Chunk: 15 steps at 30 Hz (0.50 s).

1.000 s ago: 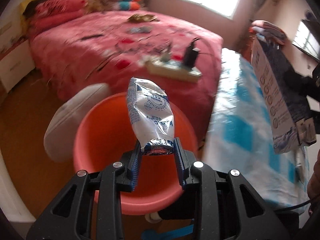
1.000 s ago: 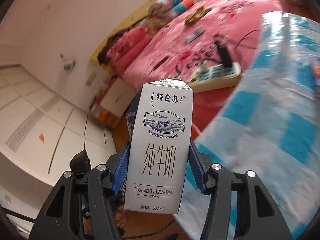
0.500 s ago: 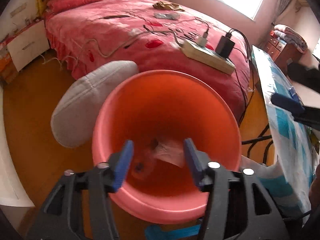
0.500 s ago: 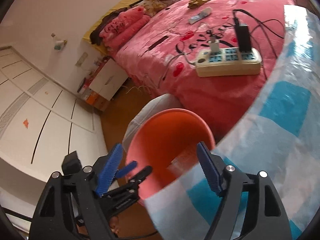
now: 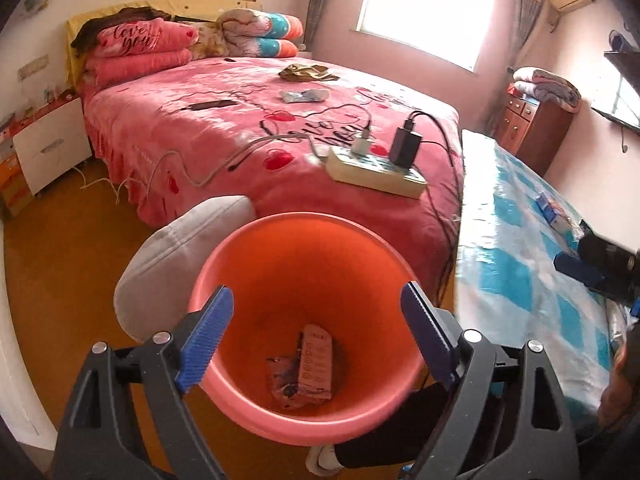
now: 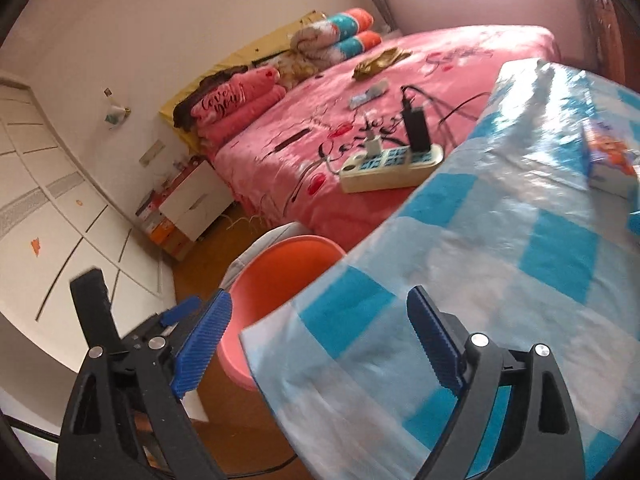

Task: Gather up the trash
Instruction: 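Move both open tools back over the table toward the remaining trash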

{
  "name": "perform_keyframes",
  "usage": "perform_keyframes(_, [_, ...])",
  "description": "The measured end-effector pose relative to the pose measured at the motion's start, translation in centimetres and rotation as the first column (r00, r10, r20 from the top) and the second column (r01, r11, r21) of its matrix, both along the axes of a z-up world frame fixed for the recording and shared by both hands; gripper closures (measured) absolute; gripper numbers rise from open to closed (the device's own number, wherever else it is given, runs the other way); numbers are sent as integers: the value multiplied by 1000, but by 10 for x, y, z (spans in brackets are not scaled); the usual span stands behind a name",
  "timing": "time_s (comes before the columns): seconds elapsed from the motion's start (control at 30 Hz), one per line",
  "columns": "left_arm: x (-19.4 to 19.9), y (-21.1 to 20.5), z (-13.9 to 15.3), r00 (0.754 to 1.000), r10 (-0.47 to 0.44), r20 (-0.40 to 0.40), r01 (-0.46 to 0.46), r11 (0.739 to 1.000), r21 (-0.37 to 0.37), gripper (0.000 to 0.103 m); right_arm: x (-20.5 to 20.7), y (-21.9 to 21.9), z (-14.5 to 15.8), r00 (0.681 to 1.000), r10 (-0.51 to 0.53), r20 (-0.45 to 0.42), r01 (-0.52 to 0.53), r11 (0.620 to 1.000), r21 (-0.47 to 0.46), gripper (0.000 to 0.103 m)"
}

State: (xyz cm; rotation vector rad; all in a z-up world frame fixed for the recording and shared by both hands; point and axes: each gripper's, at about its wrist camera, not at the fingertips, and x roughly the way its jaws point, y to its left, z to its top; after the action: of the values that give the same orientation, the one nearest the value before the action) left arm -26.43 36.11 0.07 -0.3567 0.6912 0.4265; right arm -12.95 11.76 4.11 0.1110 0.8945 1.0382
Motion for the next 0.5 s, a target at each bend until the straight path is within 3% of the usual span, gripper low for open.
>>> perform_keyframes(0.2, [17, -31, 20, 997, -35, -72, 41, 995, 86, 17, -7, -34, 3, 996, -54, 70, 54, 998, 11, 14])
perform_keyframes(0.27, [23, -40, 24, 994, -53, -91, 61, 995, 81, 17, -8, -47, 4, 993, -79, 88, 78, 997, 23, 9])
perform_keyframes(0.5, [38, -73, 37, 990, -100, -104, 112, 987, 116, 17, -7, -90, 8, 979, -149, 140, 143, 988, 56, 9])
